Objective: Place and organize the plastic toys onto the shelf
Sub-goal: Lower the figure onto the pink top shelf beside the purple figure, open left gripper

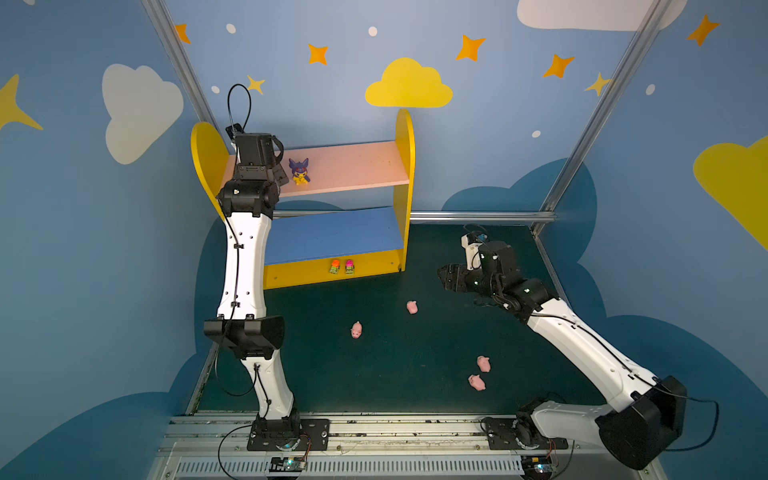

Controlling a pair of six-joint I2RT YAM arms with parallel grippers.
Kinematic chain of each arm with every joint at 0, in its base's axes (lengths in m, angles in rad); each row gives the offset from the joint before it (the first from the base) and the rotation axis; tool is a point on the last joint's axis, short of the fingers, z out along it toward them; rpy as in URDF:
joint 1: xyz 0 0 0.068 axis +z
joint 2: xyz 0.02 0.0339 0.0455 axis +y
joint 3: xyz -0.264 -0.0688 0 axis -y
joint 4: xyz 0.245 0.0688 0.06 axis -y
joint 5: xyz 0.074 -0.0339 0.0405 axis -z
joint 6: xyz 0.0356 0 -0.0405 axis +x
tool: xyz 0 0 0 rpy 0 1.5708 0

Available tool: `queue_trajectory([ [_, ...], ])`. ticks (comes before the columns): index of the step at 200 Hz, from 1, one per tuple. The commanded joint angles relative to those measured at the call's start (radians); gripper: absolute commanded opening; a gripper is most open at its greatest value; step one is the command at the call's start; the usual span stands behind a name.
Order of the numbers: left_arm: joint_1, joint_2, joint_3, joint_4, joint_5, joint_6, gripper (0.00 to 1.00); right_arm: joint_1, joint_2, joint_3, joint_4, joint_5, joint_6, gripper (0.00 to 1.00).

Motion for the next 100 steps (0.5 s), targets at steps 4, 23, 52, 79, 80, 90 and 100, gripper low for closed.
queue_trajectory([
  [4,-0.011,-0.018,0.001,-0.006,-0.002,0.021,0.41,-0.005,-0.006,0.033,-0.006,0.0,-0.004,0.84],
  [23,-0.011,-0.013,0.006,-0.01,-0.005,0.023,0.42,-0.005,-0.008,0.033,-0.006,0.0,-0.002,0.84],
  [52,-0.014,-0.014,0.006,-0.01,-0.009,0.025,0.43,-0.005,-0.01,0.033,-0.009,0.002,-0.002,0.84],
  [79,-0.014,-0.018,0.005,-0.011,-0.015,0.029,0.43,-0.005,-0.013,0.033,-0.011,0.003,-0.002,0.83],
  [80,-0.014,-0.018,0.005,-0.012,-0.016,0.029,0.43,-0.005,-0.013,0.033,-0.011,0.003,-0.002,0.83],
  [90,-0.015,-0.019,0.004,-0.013,-0.019,0.031,0.44,-0.005,-0.014,0.033,-0.009,0.003,-0.001,0.84],
  [100,-0.017,-0.021,0.004,-0.014,-0.021,0.032,0.44,-0.004,-0.013,0.033,-0.009,0.003,0.0,0.83],
])
